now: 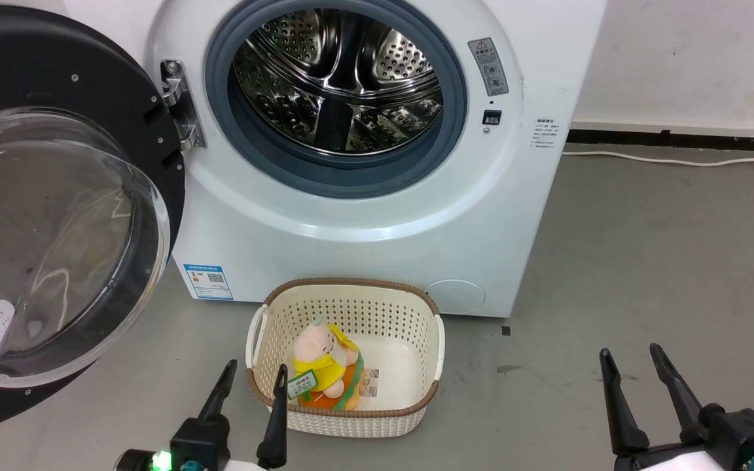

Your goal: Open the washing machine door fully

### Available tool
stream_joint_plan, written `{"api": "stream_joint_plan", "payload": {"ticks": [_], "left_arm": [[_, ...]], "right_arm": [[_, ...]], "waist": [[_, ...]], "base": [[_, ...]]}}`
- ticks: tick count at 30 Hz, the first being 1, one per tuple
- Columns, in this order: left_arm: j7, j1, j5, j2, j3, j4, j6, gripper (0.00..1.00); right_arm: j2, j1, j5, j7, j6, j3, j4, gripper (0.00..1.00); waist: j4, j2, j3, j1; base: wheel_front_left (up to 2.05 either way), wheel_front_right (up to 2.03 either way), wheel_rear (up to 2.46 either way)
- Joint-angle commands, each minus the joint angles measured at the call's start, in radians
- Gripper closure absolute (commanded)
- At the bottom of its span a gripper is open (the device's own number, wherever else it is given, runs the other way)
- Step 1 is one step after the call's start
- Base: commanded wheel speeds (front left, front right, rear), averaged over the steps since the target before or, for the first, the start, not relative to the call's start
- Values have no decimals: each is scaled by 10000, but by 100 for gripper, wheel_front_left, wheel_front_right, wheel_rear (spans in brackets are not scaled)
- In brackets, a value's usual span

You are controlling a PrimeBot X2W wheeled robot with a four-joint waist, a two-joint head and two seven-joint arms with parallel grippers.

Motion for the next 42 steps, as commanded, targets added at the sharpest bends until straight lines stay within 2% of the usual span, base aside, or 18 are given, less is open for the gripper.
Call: {"api": "stream_joint_plan", "payload": {"ticks": [1, 8, 20, 34, 35, 42], "left_arm": [[-53, 155, 86, -49, -57, 3, 54, 0], [-54, 135, 383, -208, -39, -48, 99, 0], [-54, 79, 659, -323, 39, -109, -69, 0], [-55, 52, 512, -562, 283, 14, -222, 0], [2, 22, 565, -545, 253, 31, -210, 100], [66, 14, 582, -551, 291, 2, -231, 100]], "right_arm": [[45, 75, -40, -41, 8, -8, 44, 0], [77, 73, -85, -44, 8, -46, 17, 0], [123, 56, -96, -44, 8, -61, 52, 0], [134, 65, -114, -45, 8, -53, 145, 0], [104, -2, -99, 2, 0, -48, 139, 100], [107, -23, -135, 63, -2, -47, 122, 100]], "waist": [[1, 0, -13, 0], [54, 0, -66, 0], [-29, 0, -28, 0], [-40, 0, -57, 0], [-42, 0, -57, 0], [-54, 0, -51, 0]], "base": [[0, 0, 0], [0, 0, 0], [0, 0, 0], [0, 0, 0], [0, 0, 0], [0, 0, 0]]}}
